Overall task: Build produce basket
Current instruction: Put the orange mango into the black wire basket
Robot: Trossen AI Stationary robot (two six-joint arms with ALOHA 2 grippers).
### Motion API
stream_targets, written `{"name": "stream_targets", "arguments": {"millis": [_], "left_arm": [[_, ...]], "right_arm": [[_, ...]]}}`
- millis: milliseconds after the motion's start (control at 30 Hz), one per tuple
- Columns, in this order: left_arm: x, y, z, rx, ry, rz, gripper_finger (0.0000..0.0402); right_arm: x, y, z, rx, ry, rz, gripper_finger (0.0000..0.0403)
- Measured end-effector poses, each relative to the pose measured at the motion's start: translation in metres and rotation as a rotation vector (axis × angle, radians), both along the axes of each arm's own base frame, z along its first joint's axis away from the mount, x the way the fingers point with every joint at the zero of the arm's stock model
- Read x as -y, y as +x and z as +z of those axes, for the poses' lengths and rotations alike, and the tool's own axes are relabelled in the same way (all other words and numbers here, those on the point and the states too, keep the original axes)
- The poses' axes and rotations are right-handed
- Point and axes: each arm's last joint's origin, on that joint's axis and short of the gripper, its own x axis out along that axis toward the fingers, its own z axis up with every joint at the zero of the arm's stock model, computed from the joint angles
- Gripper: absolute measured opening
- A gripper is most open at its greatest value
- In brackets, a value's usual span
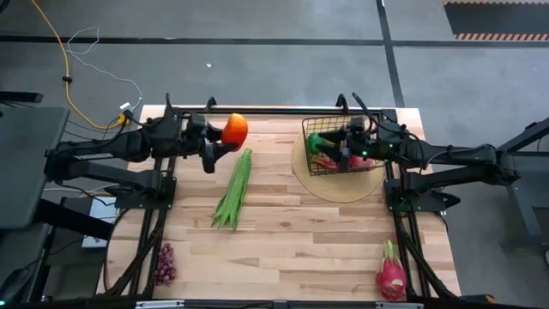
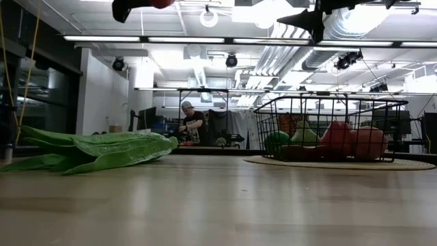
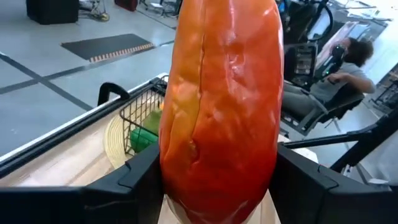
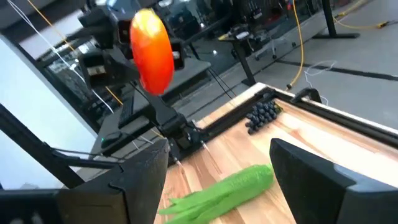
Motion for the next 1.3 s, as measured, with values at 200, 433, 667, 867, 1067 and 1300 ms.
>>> {"name": "stream_targets", "arguments": {"millis": [200,433,667,867,1067,1300], "left_arm": [[0.001,0.03,-0.013,-0.033,-0.024,-0.07,0.0221],[-0.003,0.072,-0.029,0.006,-0.04,-0.17,0.0221],[-0.006,0.095,-0.041,0.043,-0.087,-0.194,0.0221],[-0.006,0.101,-0.041,0.094,-0.115,-0.233,0.0221],[-0.006,0.101,-0.039,0.112,-0.109,-0.233,0.0221],[-0.001,0.102,-0.039,0.116,-0.124,-0.244,0.0221]], "right_arm": [[-0.002,0.011,0.004,0.084,-0.021,0.028,0.0273],[-0.016,0.037,0.001,0.191,-0.077,0.148,0.0273],[-0.013,0.045,0.002,0.262,-0.043,0.089,0.0273],[-0.011,0.045,-0.001,0.248,0.037,0.039,0.0273],[-0.012,0.045,0.0,0.251,-0.002,0.055,0.0273],[-0.014,0.045,0.002,0.254,-0.082,0.121,0.0273]]}}
